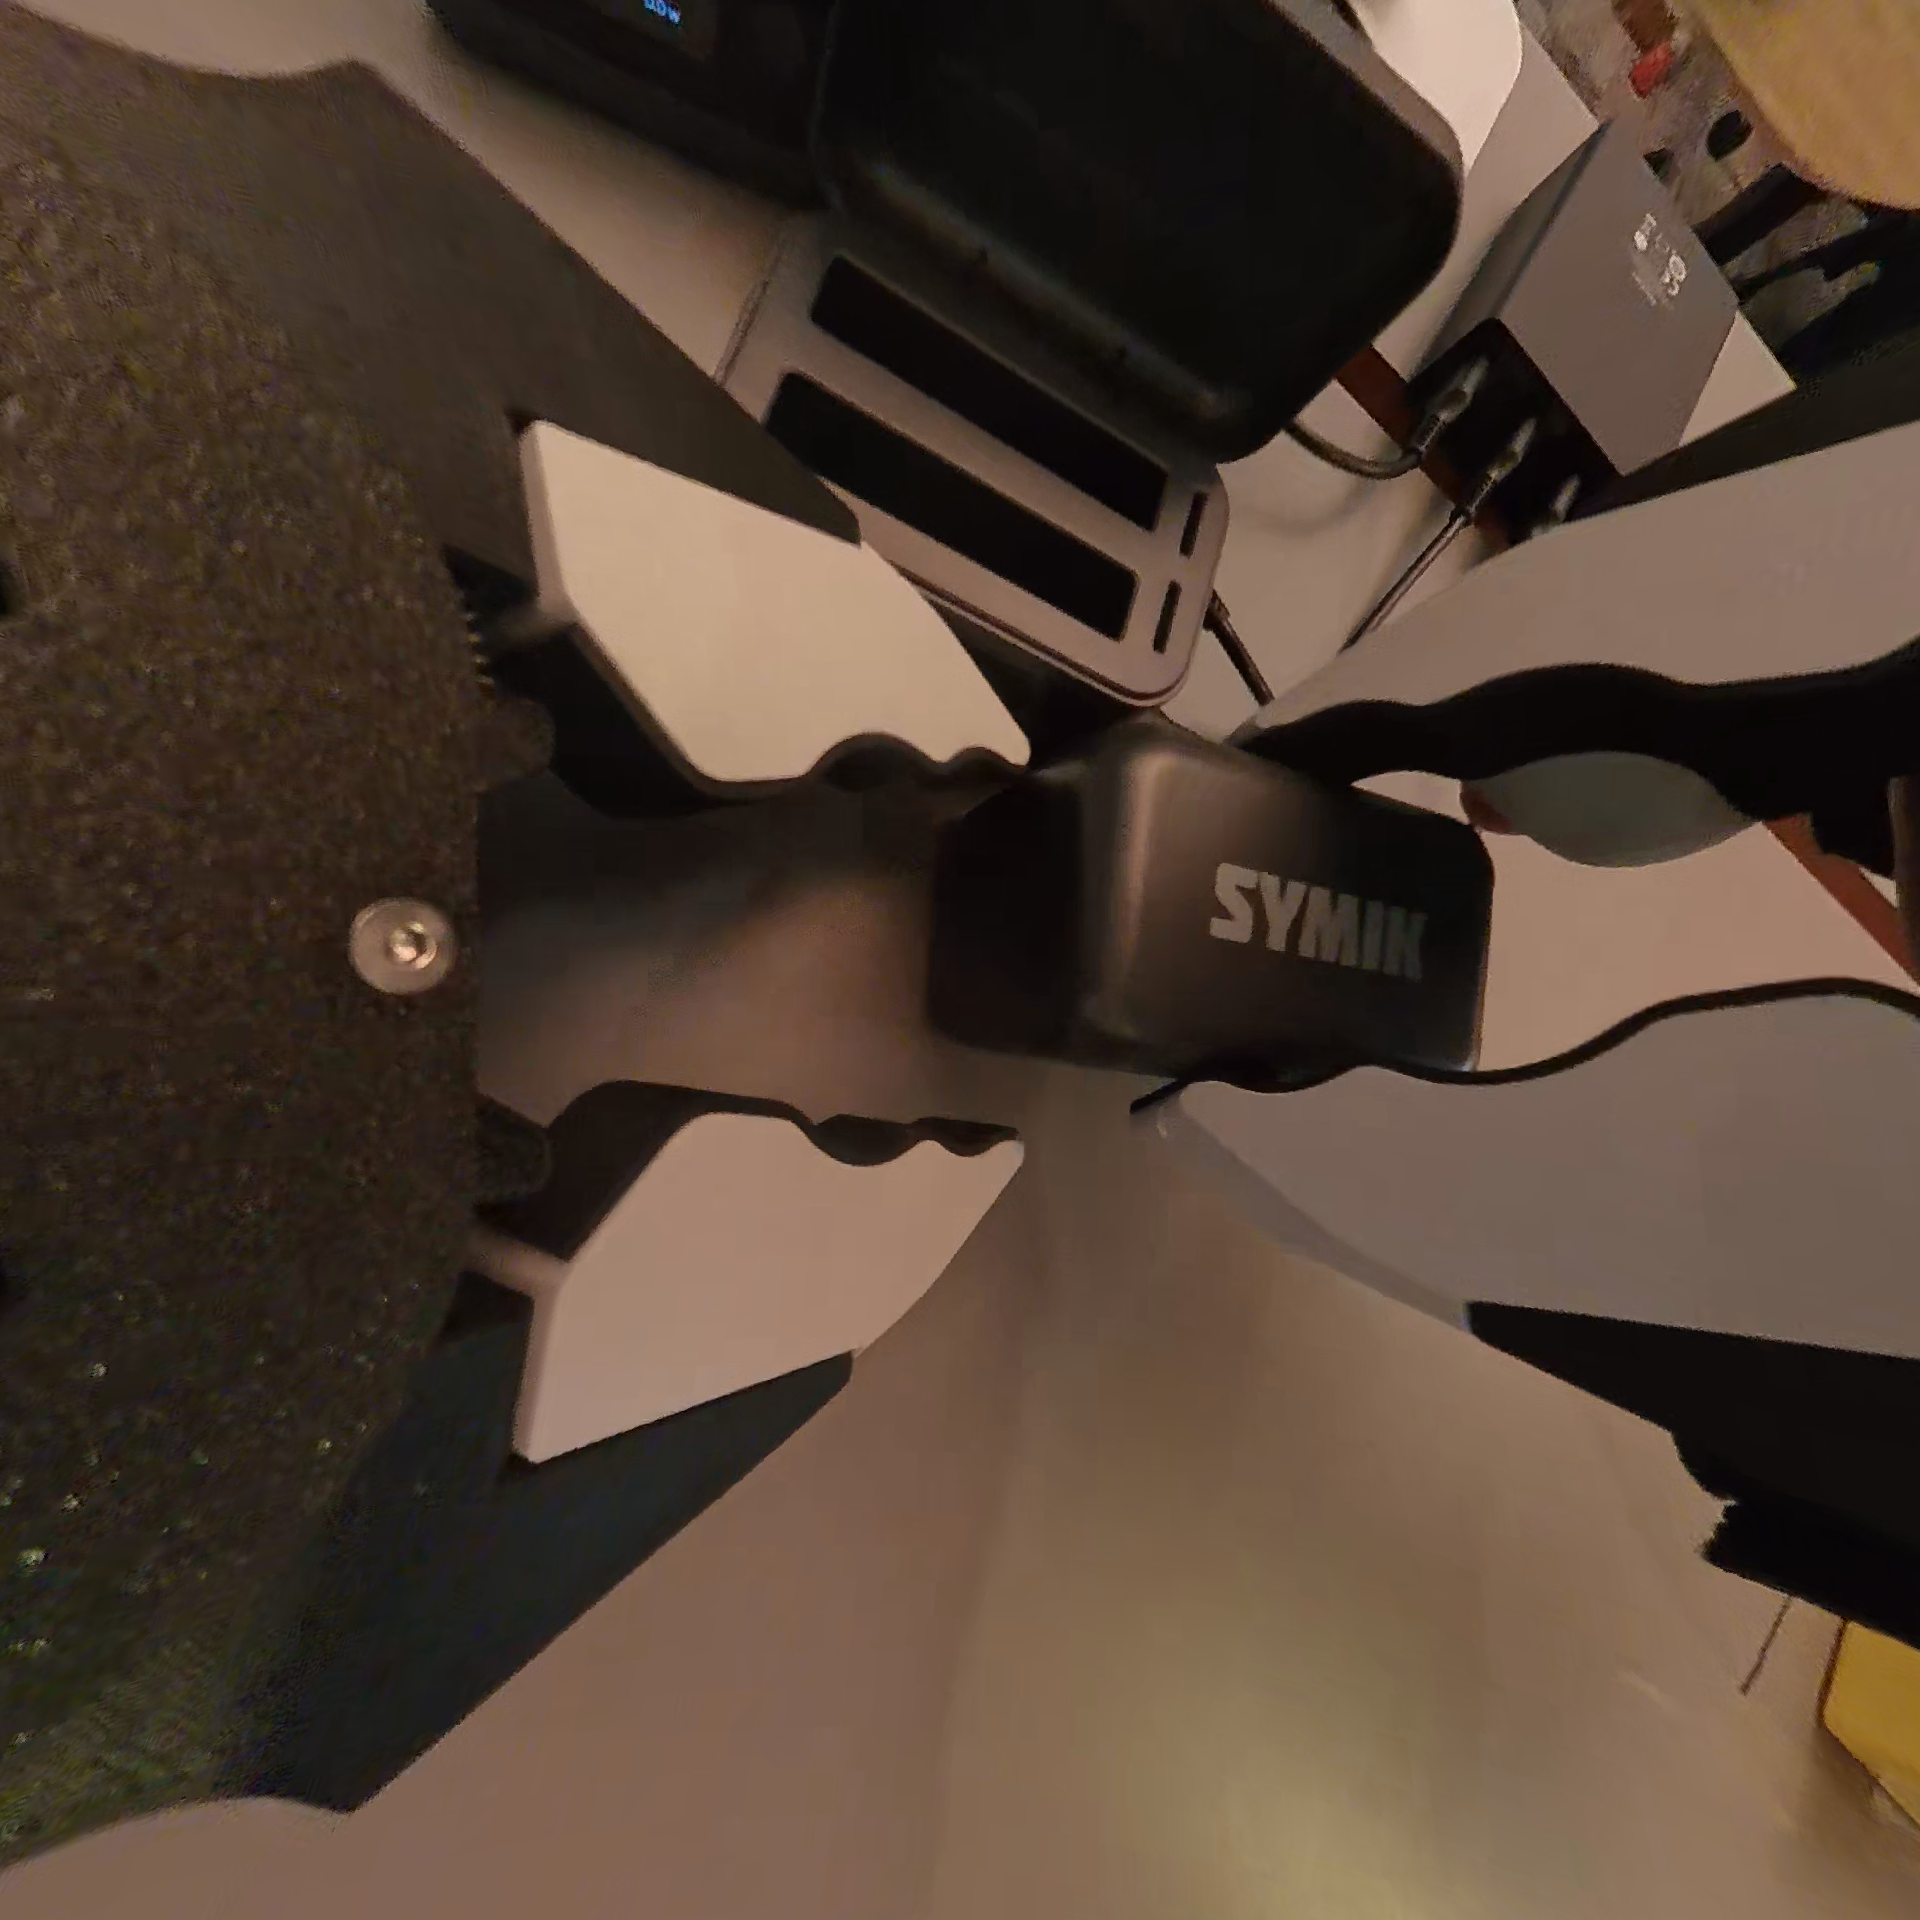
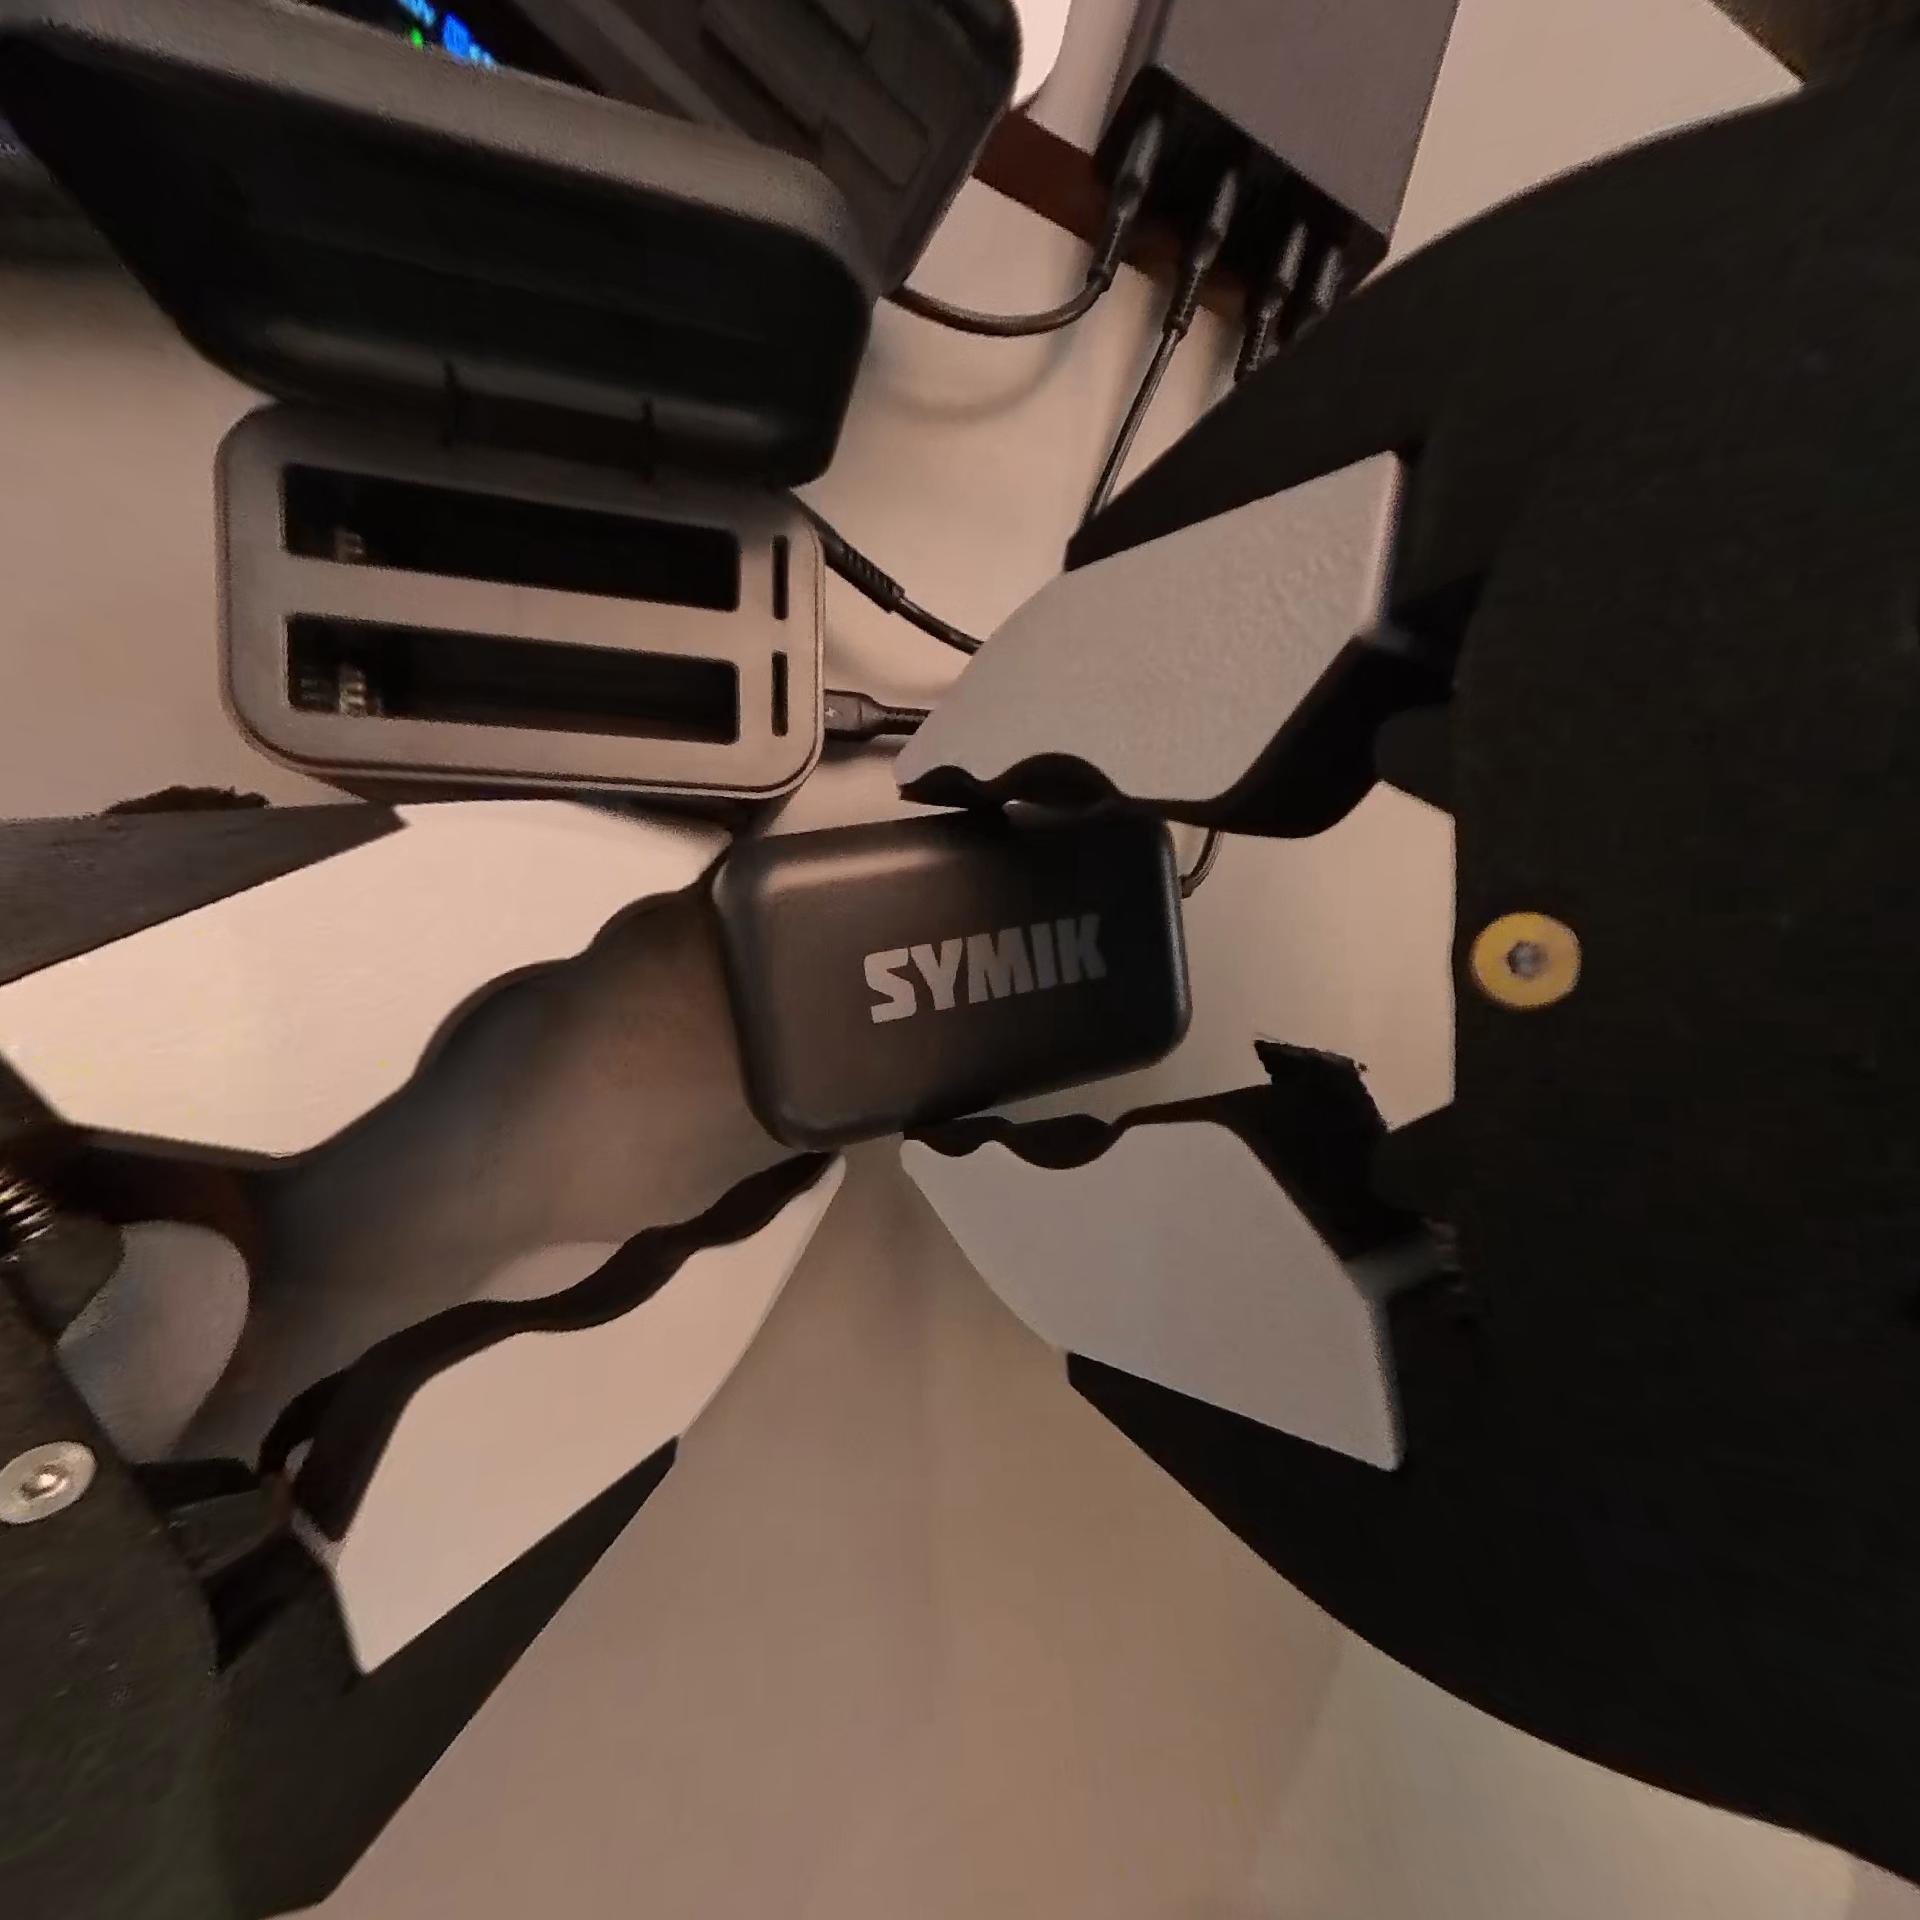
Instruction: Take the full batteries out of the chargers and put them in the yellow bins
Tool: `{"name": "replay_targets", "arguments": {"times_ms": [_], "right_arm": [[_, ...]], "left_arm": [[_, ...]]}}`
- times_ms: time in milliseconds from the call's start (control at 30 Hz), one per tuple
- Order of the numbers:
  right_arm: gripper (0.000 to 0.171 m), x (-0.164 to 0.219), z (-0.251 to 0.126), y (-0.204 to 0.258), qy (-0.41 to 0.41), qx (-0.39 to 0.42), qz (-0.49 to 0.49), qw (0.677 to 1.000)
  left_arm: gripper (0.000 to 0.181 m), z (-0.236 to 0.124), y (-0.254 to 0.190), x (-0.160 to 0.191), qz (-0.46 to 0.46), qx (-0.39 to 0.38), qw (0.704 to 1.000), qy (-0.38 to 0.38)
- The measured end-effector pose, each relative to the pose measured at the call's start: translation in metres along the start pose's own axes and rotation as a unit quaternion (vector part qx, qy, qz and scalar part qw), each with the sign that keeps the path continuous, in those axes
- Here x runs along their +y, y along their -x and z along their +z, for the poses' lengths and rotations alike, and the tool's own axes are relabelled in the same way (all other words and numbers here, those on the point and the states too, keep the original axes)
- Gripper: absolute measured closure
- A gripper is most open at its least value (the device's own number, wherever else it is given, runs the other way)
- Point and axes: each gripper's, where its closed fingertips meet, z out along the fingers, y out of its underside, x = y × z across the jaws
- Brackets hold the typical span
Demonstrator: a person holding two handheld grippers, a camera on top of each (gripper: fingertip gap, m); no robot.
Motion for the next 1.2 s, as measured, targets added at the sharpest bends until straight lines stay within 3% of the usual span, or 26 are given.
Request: {"name": "replay_targets", "arguments": {"times_ms": [167,533,633,767,833,1033,1100,1200], "right_arm": [[0.114,0.001,-0.002,0.001,-0.005,-0.056,0.019,0.998],[0.116,-0.011,-0.023,-0.01,-0.146,-0.173,0.143,0.964],[0.131,-0.015,-0.041,-0.029,-0.186,-0.121,0.14,0.965],[0.136,-0.018,-0.056,-0.053,-0.202,0.038,0.101,0.973],[0.146,-0.024,-0.072,-0.06,-0.236,0.126,0.088,0.96],[0.145,-0.034,-0.137,-0.046,-0.324,0.336,0.073,0.882],[0.145,-0.035,-0.134,-0.022,-0.309,0.335,0.037,0.889],[0.142,-0.022,-0.095,0.011,-0.217,0.253,-0.011,0.943]], "left_arm": [[0.131,0.005,0.006,-0.001,-0.005,-0.015,1.0,0.007],[0.132,0.006,0.007,0.0,-0.024,-0.01,1.0,0.011],[0.132,0.006,0.007,0.0,-0.019,-0.01,1.0,0.01],[0.133,0.007,0.005,0.0,-0.018,-0.005,1.0,0.013],[0.133,0.007,0.006,0.001,-0.027,-0.001,1.0,0.014],[0.133,0.006,0.006,0.001,-0.026,-0.002,1.0,0.015],[0.133,0.006,0.006,0.001,-0.027,-0.002,1.0,0.015],[0.133,0.006,0.006,0.001,-0.027,-0.001,1.0,0.015]]}}
